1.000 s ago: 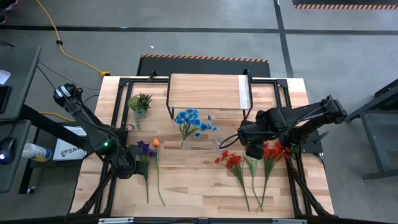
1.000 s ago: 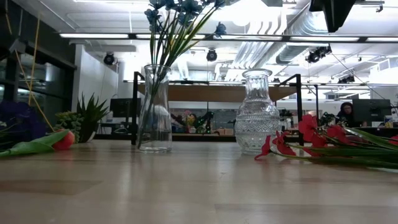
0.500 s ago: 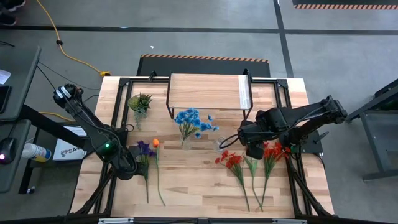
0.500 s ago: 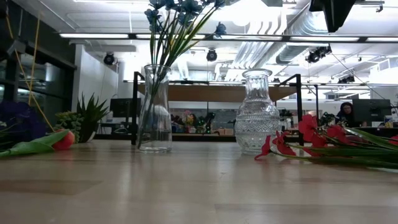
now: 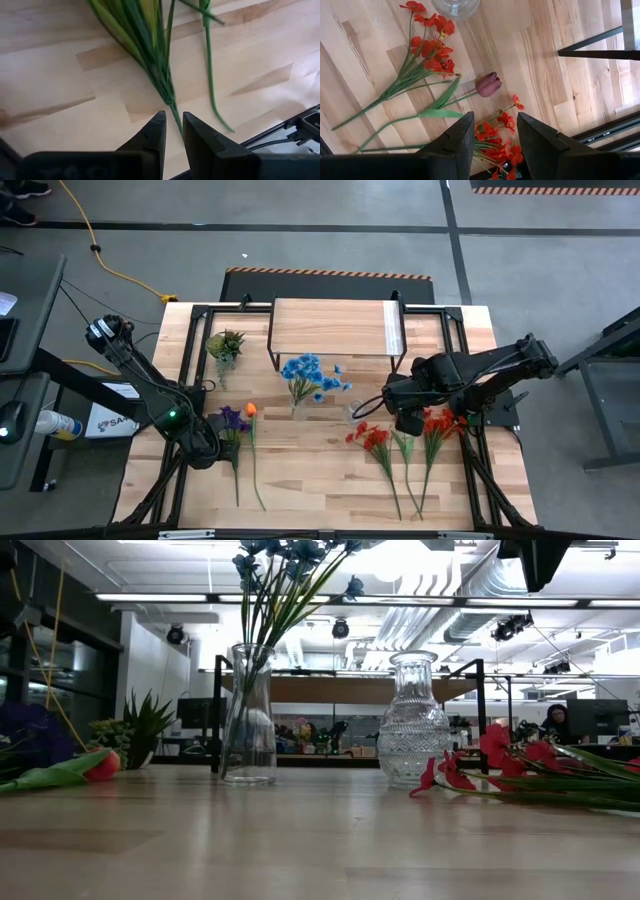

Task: Pick and place flowers into a vace then onto a shelf
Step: Put the purple flower into the left transparent crystal vase

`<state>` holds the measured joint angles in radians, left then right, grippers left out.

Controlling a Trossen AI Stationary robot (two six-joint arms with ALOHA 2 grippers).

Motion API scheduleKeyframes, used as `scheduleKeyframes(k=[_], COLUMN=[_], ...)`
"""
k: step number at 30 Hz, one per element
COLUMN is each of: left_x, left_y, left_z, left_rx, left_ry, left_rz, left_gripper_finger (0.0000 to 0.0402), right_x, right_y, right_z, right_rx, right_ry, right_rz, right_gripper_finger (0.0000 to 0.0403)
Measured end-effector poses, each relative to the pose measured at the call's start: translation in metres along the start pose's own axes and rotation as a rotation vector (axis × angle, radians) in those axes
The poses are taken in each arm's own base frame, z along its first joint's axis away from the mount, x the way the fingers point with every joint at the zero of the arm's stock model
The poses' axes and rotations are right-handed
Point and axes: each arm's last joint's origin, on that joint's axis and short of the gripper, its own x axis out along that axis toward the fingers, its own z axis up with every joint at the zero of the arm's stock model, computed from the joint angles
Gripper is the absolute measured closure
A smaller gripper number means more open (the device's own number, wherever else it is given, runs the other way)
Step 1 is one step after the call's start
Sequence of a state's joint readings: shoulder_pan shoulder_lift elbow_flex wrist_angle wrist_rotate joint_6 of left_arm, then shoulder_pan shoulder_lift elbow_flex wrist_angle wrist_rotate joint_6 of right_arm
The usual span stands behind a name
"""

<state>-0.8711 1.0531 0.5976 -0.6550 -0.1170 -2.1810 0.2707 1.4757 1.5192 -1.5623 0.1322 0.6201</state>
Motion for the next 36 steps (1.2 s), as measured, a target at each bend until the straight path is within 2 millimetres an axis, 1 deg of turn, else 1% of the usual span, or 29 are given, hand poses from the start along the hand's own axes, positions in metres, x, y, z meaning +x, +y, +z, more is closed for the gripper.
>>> scheduleKeyframes(k=[4, 11, 17, 21, 29, 36], left_x=[0.0, 0.0, 0.003, 0.01, 0.027, 0.036], left_y=[-0.001, -0.001, -0.005, -0.012, -0.014, -0.01], left_z=[0.001, 0.0, -0.002, -0.007, -0.011, -0.013], left_rx=[0.0, 0.002, 0.009, 0.05, 0.067, -0.013], left_ry=[-0.019, -0.015, -0.034, -0.024, -0.038, 0.003], left_rz=[-0.015, -0.022, -0.067, -0.11, -0.08, 0.012], left_gripper_finger=[0.0287, 0.0212, 0.0175, 0.0164, 0.0165, 0.0169], right_x=[0.0, 0.0, 0.0, 0.0, 0.0, 0.0], right_y=[0.0, 0.0, 0.0, 0.0, 0.0, 0.0], right_z=[0.0, 0.0, 0.0, 0.0, 0.001, 0.001], right_rx=[0.0, 0.0, 0.0, 0.0, -0.015, -0.017], right_ry=[0.0, 0.0, 0.0, -0.009, -0.016, -0.02], right_rz=[0.0, 0.0, 0.0, -0.007, -0.015, -0.014], right_gripper_finger=[0.0263, 0.0263, 0.0263, 0.0263, 0.0263, 0.0263])
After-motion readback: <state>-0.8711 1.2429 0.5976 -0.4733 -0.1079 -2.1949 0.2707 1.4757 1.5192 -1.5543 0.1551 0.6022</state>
